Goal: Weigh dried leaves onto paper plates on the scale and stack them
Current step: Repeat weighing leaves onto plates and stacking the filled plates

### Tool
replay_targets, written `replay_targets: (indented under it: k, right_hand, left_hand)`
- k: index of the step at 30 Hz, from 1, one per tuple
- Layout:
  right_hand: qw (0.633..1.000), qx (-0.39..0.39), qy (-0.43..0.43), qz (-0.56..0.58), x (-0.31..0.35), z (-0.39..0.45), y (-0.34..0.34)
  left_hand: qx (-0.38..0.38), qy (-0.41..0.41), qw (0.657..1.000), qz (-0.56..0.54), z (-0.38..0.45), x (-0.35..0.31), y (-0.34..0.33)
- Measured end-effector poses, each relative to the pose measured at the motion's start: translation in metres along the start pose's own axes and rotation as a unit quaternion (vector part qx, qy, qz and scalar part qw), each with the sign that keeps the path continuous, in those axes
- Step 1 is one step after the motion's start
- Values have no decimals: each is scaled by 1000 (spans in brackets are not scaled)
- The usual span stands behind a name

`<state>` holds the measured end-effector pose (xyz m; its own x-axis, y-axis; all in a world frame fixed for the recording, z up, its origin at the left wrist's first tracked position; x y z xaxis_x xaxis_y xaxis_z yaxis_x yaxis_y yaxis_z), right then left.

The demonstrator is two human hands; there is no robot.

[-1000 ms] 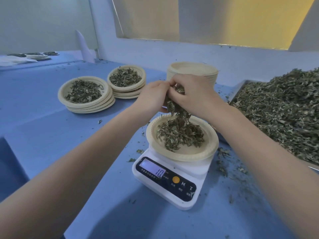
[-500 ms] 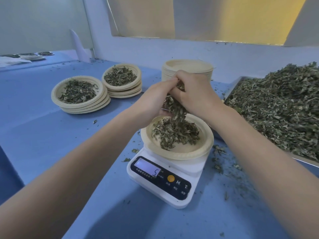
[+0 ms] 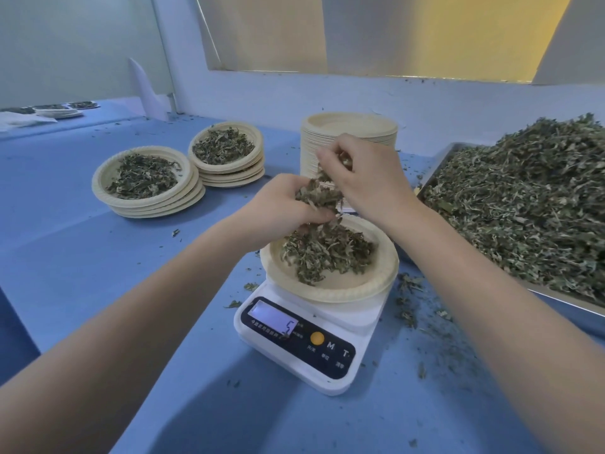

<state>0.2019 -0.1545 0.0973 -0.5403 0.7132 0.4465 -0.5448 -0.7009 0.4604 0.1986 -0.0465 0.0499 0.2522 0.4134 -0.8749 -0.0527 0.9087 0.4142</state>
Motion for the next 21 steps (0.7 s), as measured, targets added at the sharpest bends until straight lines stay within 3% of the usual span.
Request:
replay_targets:
  k: [5, 12, 21]
  right_hand:
    - [999, -30, -39, -5, -13, 7, 12]
    - [1000, -5, -31, -6, -10, 4, 10]
    - [999, 20, -25, -3, -7, -4, 3]
  left_hand:
    - [-5, -25, 997, 75, -1, 3, 9]
    - [58, -8, 998, 5, -9, -4, 5]
    - [-3, 8, 999, -35, -10, -8, 11]
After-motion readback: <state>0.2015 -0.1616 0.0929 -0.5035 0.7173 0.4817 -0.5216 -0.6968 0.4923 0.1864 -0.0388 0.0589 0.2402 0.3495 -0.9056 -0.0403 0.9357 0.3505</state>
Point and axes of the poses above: each hand's wrist, its own z-axis towards the middle knuckle, its own y-axis out of the back of the hand, x = y × z, the point moved 7 cm from there along z, towards the middle knuckle, and after that the axes turned 14 degrees about -x, right-handed, at the moved point
